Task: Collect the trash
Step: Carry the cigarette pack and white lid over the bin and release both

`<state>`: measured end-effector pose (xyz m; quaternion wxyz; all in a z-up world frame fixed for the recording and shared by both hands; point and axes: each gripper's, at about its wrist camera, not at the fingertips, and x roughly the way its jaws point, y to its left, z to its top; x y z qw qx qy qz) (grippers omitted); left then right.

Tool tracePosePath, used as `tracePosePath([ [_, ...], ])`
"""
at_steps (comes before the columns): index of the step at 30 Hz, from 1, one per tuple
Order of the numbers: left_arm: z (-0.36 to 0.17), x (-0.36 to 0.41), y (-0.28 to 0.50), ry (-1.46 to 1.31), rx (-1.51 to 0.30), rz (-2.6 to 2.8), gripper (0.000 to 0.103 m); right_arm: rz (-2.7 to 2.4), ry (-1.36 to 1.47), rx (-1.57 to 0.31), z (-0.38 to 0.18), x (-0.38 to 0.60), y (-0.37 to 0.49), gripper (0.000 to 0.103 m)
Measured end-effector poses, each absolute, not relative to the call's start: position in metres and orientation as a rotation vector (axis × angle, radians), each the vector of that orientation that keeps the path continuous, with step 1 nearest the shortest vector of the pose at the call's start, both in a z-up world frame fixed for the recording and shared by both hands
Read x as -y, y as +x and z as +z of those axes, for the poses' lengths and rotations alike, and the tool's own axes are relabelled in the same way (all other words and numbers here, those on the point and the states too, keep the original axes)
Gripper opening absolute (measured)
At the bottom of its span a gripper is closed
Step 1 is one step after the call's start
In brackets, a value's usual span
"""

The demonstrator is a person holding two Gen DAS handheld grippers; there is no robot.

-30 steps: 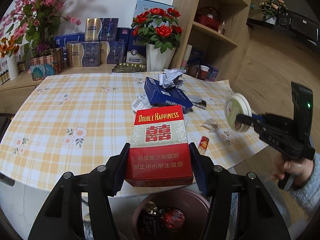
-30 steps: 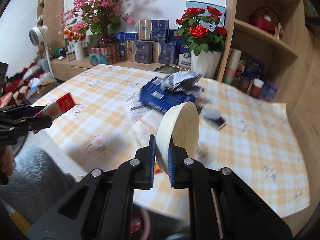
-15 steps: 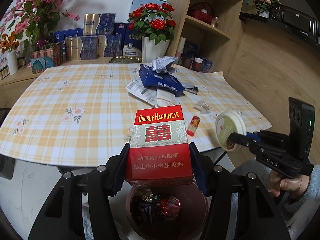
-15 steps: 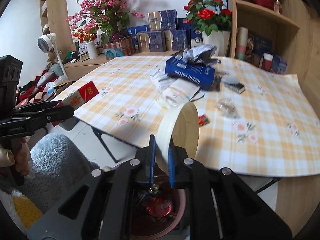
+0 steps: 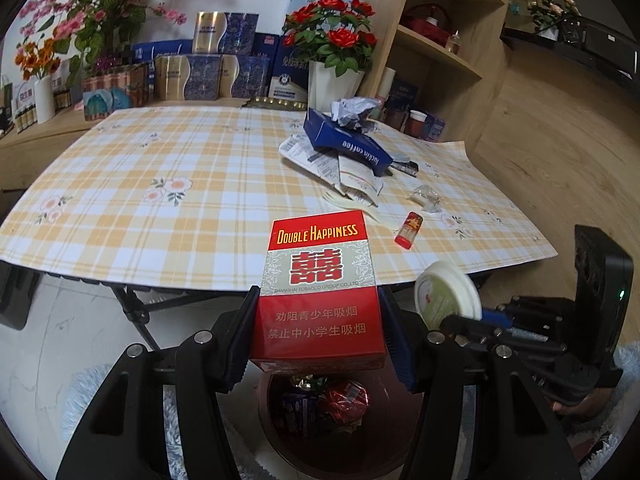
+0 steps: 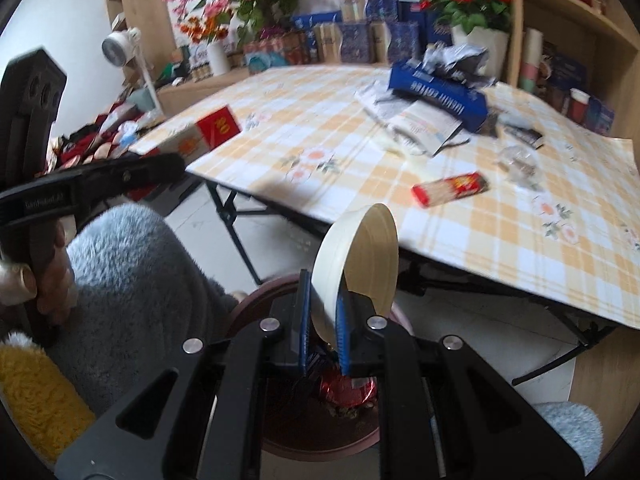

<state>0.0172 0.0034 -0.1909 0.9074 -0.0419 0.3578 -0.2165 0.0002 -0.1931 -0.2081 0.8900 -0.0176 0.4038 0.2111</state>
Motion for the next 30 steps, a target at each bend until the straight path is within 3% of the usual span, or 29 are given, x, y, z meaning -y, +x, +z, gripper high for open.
tracePosePath([
  [16,-0.201,-0.001,0.026,-0.094,-0.777,-0.456,0.056,0.470,-0.055,-0.958,-0.234,0.181,0.010,0.015],
  [19,-0.201,0.000,0.025,-0.090,-0.778,-0.458,0.056,0.452,-0.066,-0.965,-0.236,0.181,0.011,0.020],
  [20,-0.201,0.001,0.025,-0.089,-0.779,-0.459,0.056,0.446,-0.066,-0.960,-0.235,0.182,0.010,0.027],
  [22,-0.201,0.001,0.025,-0.085,-0.779,-0.459,0.056,0.432,-0.056,-0.938,-0.232,0.185,0.009,0.050],
  [23,-0.201,0.001,0.025,-0.082,-0.779,-0.459,0.056,0.421,-0.054,-0.924,-0.230,0.186,0.008,0.068],
  [27,-0.201,0.003,0.024,-0.072,-0.781,-0.462,0.056,0.350,-0.017,-0.843,-0.217,0.198,0.005,0.086],
  [30,-0.203,0.007,0.023,-0.056,-0.785,-0.472,0.056,0.283,0.014,-0.785,-0.208,0.209,0.003,0.093],
])
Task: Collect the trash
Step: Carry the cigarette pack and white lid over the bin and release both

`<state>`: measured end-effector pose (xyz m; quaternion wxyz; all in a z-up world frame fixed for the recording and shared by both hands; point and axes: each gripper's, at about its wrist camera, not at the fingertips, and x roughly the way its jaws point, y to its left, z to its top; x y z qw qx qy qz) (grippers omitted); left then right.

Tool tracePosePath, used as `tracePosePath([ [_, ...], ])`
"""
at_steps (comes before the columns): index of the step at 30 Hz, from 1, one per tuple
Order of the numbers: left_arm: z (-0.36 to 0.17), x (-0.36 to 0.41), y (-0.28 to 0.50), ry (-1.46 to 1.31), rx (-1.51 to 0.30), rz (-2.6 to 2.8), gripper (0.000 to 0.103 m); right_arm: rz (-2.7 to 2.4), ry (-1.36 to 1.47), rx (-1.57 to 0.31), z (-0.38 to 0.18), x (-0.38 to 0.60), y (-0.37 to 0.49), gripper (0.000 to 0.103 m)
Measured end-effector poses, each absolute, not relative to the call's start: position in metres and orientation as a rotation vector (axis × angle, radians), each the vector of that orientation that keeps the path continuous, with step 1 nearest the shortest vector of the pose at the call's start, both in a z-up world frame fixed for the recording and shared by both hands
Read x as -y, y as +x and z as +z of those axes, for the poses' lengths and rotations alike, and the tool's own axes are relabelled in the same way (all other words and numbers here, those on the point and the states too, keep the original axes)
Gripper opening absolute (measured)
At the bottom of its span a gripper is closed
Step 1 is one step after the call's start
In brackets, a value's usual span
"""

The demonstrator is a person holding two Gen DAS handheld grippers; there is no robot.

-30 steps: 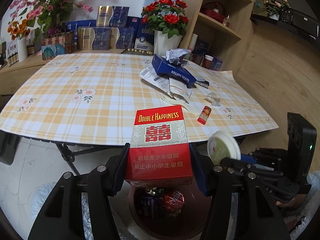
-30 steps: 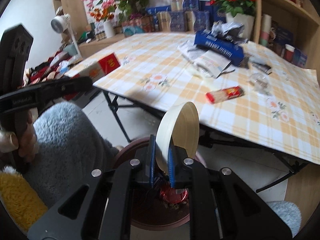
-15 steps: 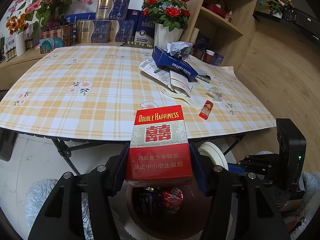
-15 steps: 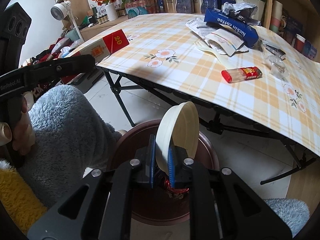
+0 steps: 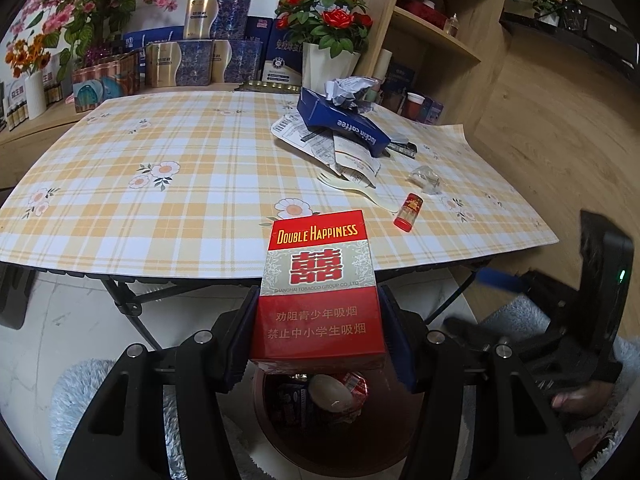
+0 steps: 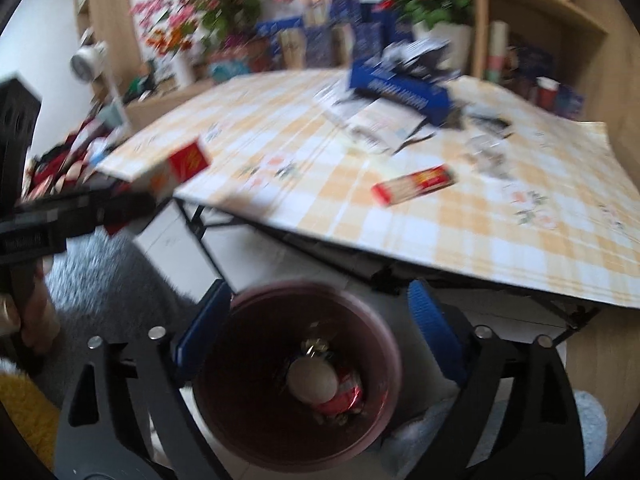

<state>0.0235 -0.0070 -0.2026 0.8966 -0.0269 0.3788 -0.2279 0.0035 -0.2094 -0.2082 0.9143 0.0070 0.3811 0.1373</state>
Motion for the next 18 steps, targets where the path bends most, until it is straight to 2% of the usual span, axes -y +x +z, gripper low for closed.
tracePosePath([
  [4,-0.205,0.015,0.022,-0.022,-0.794,-0.496,0.056,0.209,0.051,-0.742,-0.202,0.223,0.005,0.097],
  [18,-0.219,0.046,0.017,0.124,-0.848,-0.556,0.056,0.142,0.122,-0.741,-0.204,0.242,0.009,0.097],
])
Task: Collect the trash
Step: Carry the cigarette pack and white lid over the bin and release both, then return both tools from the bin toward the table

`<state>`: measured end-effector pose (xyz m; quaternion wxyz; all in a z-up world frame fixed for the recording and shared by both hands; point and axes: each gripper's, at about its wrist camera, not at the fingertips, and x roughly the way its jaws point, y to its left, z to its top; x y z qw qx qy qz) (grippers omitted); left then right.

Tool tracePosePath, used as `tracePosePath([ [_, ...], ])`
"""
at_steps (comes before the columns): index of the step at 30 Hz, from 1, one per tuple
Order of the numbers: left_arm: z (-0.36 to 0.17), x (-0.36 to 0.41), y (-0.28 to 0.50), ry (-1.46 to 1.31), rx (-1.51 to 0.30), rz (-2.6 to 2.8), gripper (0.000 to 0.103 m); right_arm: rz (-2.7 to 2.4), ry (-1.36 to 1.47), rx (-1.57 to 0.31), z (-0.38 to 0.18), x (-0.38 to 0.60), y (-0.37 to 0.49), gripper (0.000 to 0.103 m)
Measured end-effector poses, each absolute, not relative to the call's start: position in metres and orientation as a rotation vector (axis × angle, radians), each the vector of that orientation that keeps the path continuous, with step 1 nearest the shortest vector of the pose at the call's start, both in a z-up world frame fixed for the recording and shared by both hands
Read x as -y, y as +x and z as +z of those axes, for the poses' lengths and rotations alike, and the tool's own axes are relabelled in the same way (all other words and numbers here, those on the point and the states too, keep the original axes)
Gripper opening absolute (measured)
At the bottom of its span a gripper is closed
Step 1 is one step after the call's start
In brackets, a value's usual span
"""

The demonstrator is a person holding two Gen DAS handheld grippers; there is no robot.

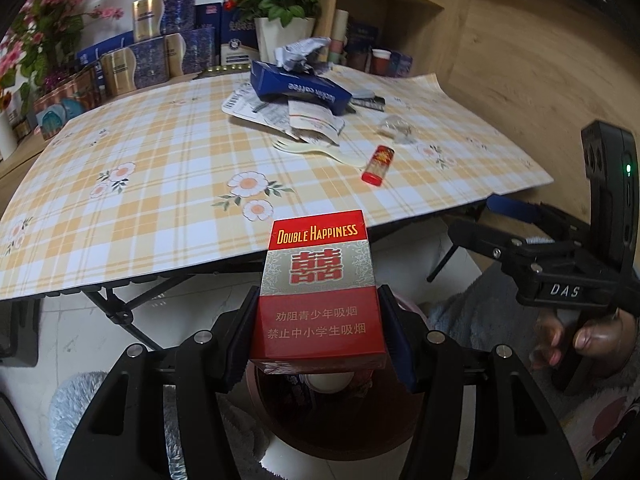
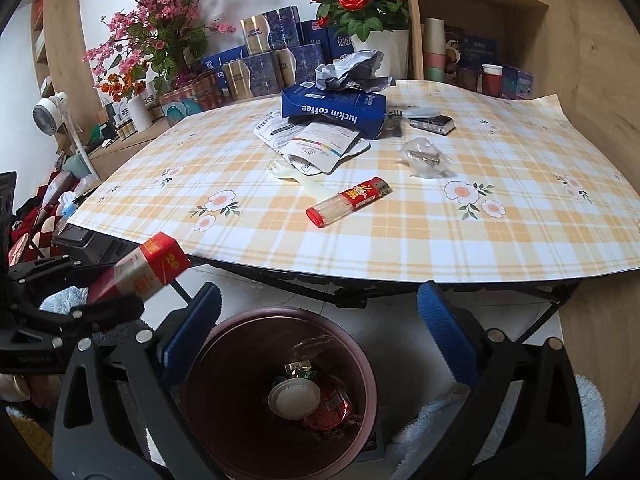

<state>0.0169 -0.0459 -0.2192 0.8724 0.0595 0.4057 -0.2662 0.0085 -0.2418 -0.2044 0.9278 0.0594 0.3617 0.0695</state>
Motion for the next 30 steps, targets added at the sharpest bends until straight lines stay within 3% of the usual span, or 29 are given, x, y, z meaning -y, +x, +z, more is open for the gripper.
tracePosePath([
  [8,-0.224,0.053,0.016,0.154,-0.864,-0.579,0.056,0.144,0.120,-0.747,-0.205,0.241,0.008,0.097],
  [12,-0.224,0.052,0.016,0.154,-0.861,-0.566,0.070,0.144,0.118,-0.751,-0.207,0.240,0.008,0.097],
  [22,-0.222,0.041,0.023,0.109,-0.863,-0.495,0.089,0.144,0.115,-0.772,-0.210,0.237,0.010,0.097],
  [30,-0.219,0.025,0.031,0.029,-0.863,-0.432,0.093,0.142,0.077,-0.789,-0.212,0.231,0.011,0.097],
])
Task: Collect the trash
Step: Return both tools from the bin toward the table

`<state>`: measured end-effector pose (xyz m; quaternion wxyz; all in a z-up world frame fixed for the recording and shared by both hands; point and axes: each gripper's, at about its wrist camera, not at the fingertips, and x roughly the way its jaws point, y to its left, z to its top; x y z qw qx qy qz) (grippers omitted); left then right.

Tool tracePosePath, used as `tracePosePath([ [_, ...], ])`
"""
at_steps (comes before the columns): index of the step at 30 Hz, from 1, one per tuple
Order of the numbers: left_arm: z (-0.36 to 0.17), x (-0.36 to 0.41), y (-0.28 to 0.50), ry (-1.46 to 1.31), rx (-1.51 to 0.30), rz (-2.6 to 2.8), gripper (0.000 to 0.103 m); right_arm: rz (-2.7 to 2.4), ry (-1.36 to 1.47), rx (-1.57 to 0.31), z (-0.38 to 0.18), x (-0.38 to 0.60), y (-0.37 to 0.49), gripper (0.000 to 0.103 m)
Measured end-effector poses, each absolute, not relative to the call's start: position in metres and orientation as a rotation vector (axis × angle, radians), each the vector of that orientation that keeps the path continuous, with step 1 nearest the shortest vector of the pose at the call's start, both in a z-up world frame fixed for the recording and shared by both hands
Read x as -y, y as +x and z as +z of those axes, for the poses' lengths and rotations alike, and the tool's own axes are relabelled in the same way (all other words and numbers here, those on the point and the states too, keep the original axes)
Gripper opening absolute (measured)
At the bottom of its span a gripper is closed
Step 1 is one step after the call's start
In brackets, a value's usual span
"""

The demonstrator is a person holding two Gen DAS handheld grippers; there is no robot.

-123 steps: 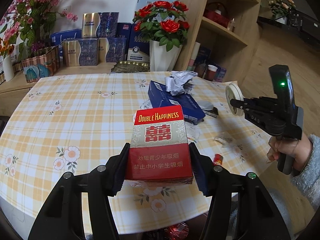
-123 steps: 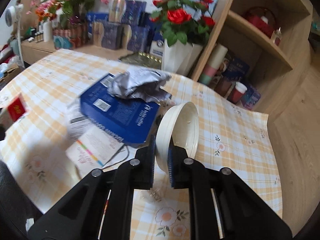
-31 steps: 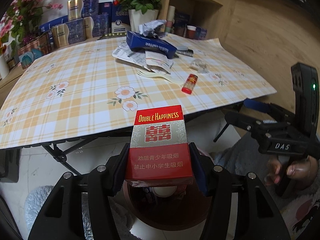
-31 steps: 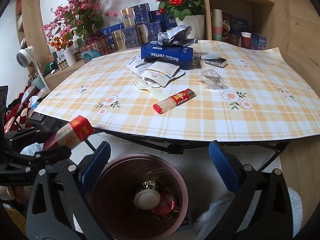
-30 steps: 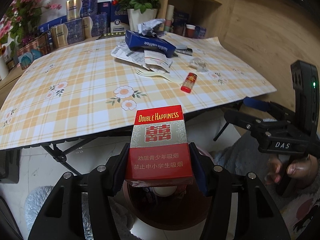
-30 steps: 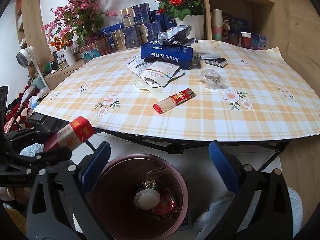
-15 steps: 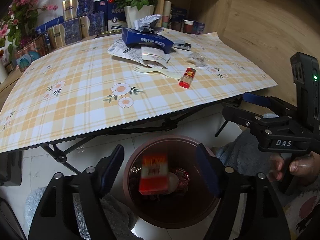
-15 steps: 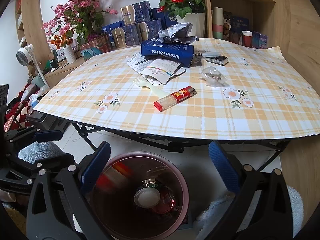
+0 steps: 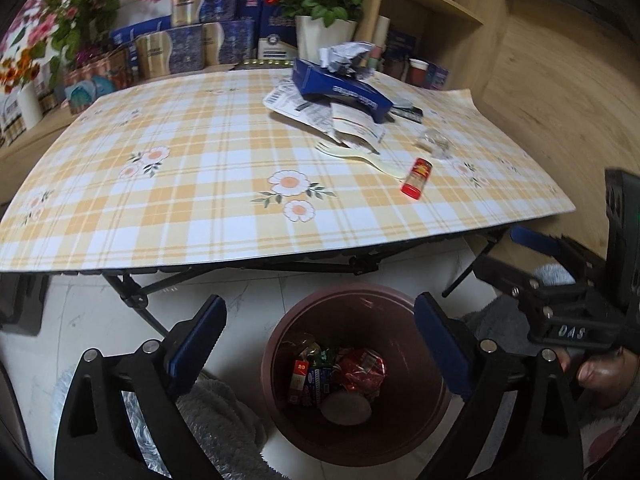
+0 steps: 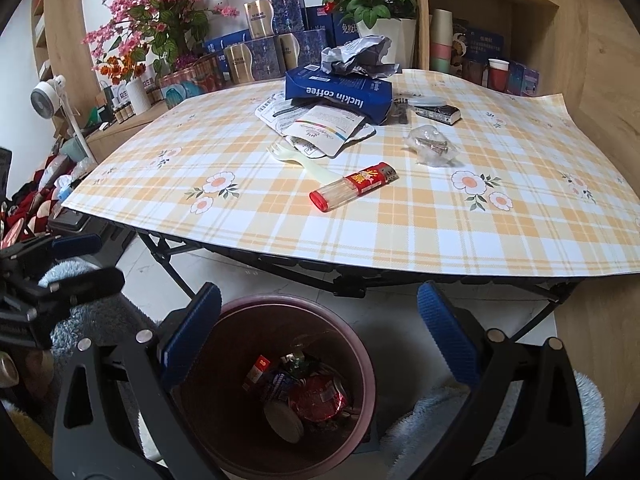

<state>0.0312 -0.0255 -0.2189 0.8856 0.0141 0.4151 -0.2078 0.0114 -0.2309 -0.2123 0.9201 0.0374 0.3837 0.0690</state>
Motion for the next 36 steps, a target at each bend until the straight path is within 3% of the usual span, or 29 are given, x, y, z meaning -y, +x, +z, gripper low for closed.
tracePosePath([
  [36,-0.165,-0.017,0.083,-0.106,-0.701,-0.253,0.097,0.237,0.081,-0.811,-0.180,0.275,0.076,0.097],
])
